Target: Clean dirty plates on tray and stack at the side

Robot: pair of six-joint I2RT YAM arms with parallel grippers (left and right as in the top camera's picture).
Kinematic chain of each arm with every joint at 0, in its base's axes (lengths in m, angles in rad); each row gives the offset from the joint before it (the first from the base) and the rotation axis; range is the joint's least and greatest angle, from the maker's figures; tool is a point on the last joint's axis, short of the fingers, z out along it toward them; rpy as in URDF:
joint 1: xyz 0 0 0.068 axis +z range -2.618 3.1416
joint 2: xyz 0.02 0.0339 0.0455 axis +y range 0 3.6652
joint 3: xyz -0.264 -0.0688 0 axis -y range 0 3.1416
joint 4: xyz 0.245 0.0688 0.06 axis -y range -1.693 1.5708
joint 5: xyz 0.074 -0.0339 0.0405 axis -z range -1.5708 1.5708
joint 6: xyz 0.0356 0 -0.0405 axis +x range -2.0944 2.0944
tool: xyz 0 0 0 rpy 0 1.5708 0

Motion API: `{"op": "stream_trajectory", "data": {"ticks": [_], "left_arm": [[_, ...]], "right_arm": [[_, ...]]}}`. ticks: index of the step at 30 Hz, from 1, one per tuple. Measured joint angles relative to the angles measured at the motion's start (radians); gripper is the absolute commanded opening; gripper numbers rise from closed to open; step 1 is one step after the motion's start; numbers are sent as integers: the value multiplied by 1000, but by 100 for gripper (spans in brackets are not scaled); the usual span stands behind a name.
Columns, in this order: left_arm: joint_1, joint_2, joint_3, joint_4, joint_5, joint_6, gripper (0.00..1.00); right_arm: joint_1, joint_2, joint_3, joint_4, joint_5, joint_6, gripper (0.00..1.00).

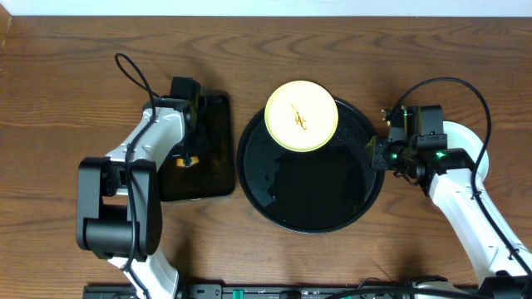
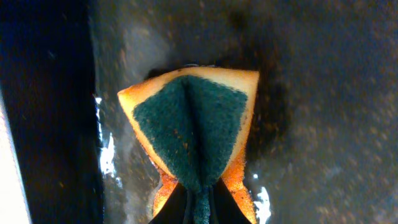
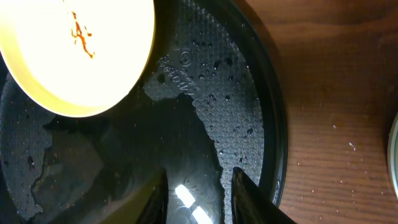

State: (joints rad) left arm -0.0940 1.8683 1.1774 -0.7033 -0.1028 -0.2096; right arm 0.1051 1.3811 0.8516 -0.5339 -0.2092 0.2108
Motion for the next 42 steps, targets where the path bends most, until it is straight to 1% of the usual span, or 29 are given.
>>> {"op": "stream_trajectory", "data": {"ticks": [3, 5, 8, 12, 16, 20, 23, 26, 28, 33, 36, 42], "left_arm": [[-1, -29, 0, -19, 49, 0, 7], [5, -71, -1, -17, 108, 0, 7], [34, -150, -1, 10, 222, 0, 8], [92, -197, -1, 23, 359, -1, 8], [150, -155, -1, 43, 503, -1, 8], [188, -73, -1, 71, 648, -1, 8], [206, -6, -1, 77, 726, 0, 8], [213, 40, -1, 72, 737, 5, 7], [216, 57, -1, 47, 703, 7, 7], [218, 53, 2, -22, 543, -7, 7], [217, 43, 3, -38, 488, -27, 7], [216, 13, 3, -42, 459, -33, 7]], "right_arm": [[0, 0, 0, 0, 0, 0, 32], [0, 0, 0, 0, 0, 0, 32], [0, 0, 0, 0, 0, 0, 32], [0, 0, 0, -1, 0, 0, 31], [0, 0, 0, -2, 0, 0, 31], [0, 0, 0, -11, 0, 0, 31], [0, 0, 0, -16, 0, 0, 30], [0, 0, 0, -20, 0, 0, 30], [0, 0, 0, -24, 0, 0, 29], [0, 0, 0, -23, 0, 0, 30], [0, 0, 0, -24, 0, 0, 29], [0, 0, 0, -24, 0, 0, 30]]}}
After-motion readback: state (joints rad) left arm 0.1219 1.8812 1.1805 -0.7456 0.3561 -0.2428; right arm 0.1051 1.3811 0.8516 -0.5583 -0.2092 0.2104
